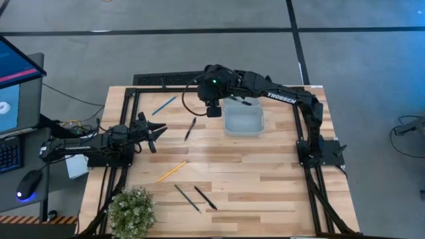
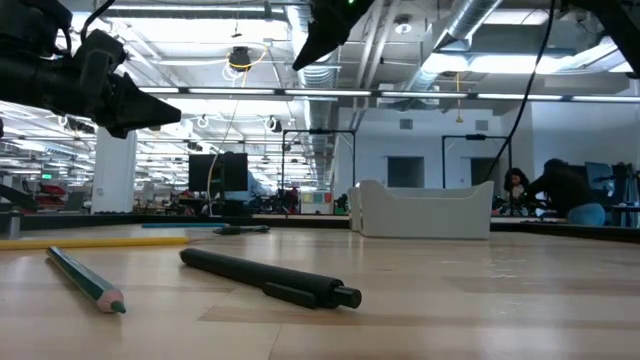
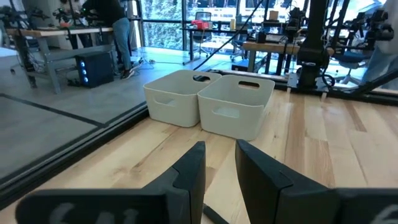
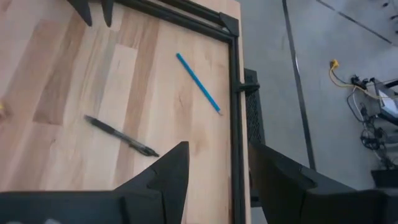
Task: Sort pens & pencils
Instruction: Put the top black pen into the top bin
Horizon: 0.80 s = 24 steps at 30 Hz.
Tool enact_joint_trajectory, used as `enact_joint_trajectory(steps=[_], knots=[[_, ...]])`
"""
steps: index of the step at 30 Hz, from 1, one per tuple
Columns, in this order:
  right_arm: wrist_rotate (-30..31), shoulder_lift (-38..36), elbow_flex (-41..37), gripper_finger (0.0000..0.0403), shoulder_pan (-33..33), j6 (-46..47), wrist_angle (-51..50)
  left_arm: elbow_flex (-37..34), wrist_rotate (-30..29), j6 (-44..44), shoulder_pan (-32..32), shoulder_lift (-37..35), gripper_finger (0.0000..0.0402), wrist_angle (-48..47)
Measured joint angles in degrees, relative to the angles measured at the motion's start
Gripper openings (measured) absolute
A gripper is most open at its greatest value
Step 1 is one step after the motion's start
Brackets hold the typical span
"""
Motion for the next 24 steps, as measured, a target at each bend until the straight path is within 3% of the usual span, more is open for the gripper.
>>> enact_joint_trajectory(steps=[7, 15, 24], knots=[[0.0, 5.1, 0.0, 0.0189, 0.0, -3.0, 4.1, 0.0, 0.0, 5.5, 0.0, 0.0, 0.0078, 0.0], [0.1, 11.6, -0.1, 0.0189, 0.2, -6.1, 7.2, 0.0, -0.1, 5.5, 0.0, 0.0, 0.0078, 0.0], [0.2, 12.5, -0.1, 0.0189, 0.5, -1.0, 7.2, 0.0, -0.1, 5.4, 0.0, 0.0, 0.0078, 0.0]])
